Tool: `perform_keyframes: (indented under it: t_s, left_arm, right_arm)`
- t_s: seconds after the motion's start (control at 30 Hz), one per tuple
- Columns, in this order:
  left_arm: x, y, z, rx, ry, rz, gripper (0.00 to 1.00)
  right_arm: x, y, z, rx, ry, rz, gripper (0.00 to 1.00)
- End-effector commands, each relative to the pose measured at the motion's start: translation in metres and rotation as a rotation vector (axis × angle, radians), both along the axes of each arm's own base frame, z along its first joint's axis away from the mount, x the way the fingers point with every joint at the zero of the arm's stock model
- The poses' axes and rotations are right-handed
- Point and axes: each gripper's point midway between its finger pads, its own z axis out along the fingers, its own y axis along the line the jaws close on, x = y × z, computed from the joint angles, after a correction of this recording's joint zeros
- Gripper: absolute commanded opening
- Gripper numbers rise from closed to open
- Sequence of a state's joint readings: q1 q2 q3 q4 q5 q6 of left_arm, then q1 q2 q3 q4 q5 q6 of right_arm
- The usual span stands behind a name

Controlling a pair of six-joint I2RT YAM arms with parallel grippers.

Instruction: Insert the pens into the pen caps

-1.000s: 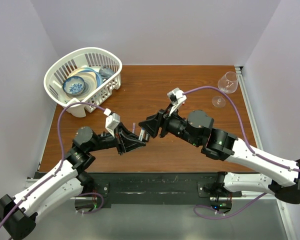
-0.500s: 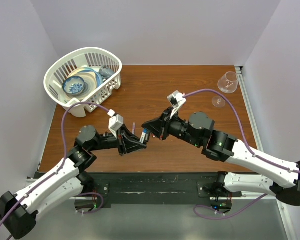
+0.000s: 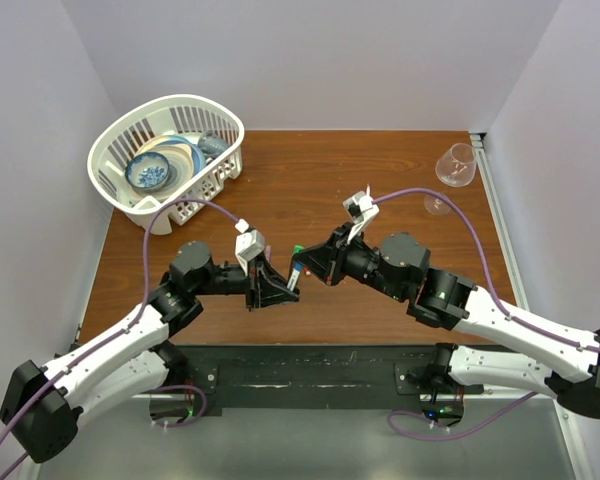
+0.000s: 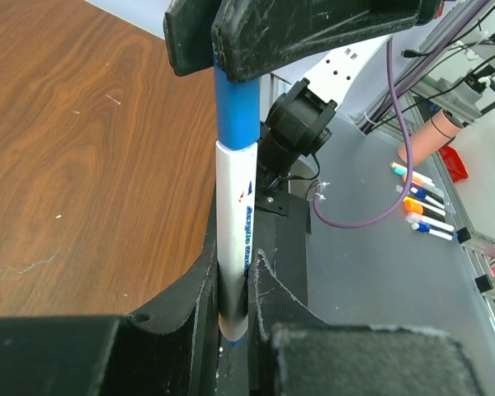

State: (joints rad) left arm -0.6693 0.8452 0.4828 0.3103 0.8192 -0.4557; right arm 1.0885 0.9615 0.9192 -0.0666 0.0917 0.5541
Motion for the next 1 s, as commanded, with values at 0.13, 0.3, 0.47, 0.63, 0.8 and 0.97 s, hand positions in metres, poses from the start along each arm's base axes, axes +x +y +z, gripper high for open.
perform_keyframes:
  t_s: [0.13, 0.3, 0.47, 0.63, 0.8, 0.97]
  left_arm:
    - [0.037, -0.003, 0.078, -0.14, -0.272, 0.14, 0.0]
    - [0.036, -0.004, 0.076, -0.133, -0.27, 0.124, 0.0]
    - [0.045, 0.0, 0.076, -0.119, -0.274, 0.146, 0.0]
    - [0.047, 0.006, 0.082, -0.167, -0.256, 0.118, 0.0]
    - [0.062, 0.006, 0.075, -0.132, -0.23, 0.164, 0.0]
    - [0.076, 0.008, 0.071, -0.118, -0.204, 0.186, 0.0]
  right_arm:
    - [-0.058, 0.013, -0.079, -0.171, 0.233, 0.253, 0.0]
    - [-0.066, 0.015, -0.095, -0.19, 0.263, 0.293, 0.0]
    - [-0.066, 0.011, -0.106, -0.215, 0.271, 0.274, 0.0]
    - [-0.075, 0.011, -0.12, -0.249, 0.278, 0.316, 0.0]
    - [-0.077, 0.008, -0.142, -0.318, 0.316, 0.285, 0.0]
    - [-0.08, 0.004, -0.155, -0.377, 0.337, 0.252, 0.0]
